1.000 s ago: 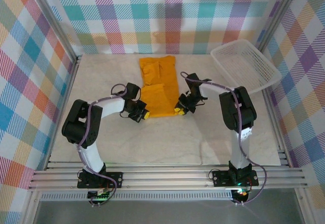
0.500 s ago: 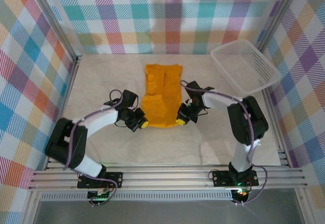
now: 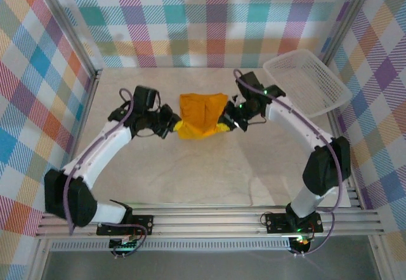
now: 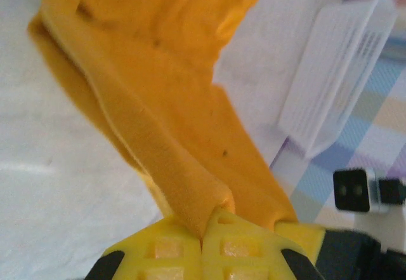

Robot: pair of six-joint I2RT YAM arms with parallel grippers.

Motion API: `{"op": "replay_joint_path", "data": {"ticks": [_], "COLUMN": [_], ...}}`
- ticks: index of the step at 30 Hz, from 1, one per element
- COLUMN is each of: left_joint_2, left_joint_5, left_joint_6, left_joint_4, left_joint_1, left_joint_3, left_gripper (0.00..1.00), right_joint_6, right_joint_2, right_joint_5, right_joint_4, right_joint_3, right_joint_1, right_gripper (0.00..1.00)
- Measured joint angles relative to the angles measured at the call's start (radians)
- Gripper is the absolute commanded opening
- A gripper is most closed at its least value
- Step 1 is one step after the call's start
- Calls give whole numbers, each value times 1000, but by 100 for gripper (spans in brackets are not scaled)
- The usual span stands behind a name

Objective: Fold and stack the t-shirts

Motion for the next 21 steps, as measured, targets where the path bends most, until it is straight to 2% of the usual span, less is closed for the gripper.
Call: {"op": "replay_joint_path", "data": {"ticks": [6, 7, 8, 9, 12, 14, 17, 18, 21], "left_joint_2": [444, 522, 606, 670, 835, 863, 824, 786, 612], "left_joint_5": [5, 3, -2, -6, -29, -56, -91, -103, -126], "left_joint_6": [14, 20, 31, 39, 62, 74, 91, 92, 68], "left_joint_4": [53, 55, 57, 52, 19, -18, -43, -38, -29], "left_joint_1": [75, 84, 93, 101, 122, 126, 126, 121, 88], "left_joint_3": [373, 444, 521, 581, 738, 751, 702, 654, 455], "left_gripper": [0, 2, 14, 28, 58, 61, 61, 60, 58], "right_joint_6": [17, 18, 14, 12, -2, -23, -66, -80, -116], "right_joint_2": [341, 420, 513, 589, 874, 1009, 1006, 963, 711], "right_joint_5": [39, 43, 49, 47, 39, 38, 56, 61, 79], "right_joint_4": [-3, -3, -2, -9, -70, -136, -230, -217, -128], "right_joint_3": [355, 439, 545, 636, 1048, 1256, 1244, 1163, 730], "right_joint_1": [-104, -119, -135, -145, -177, -195, -214, -216, -211], "right_gripper": [2, 14, 30, 39, 57, 58, 56, 55, 52]}}
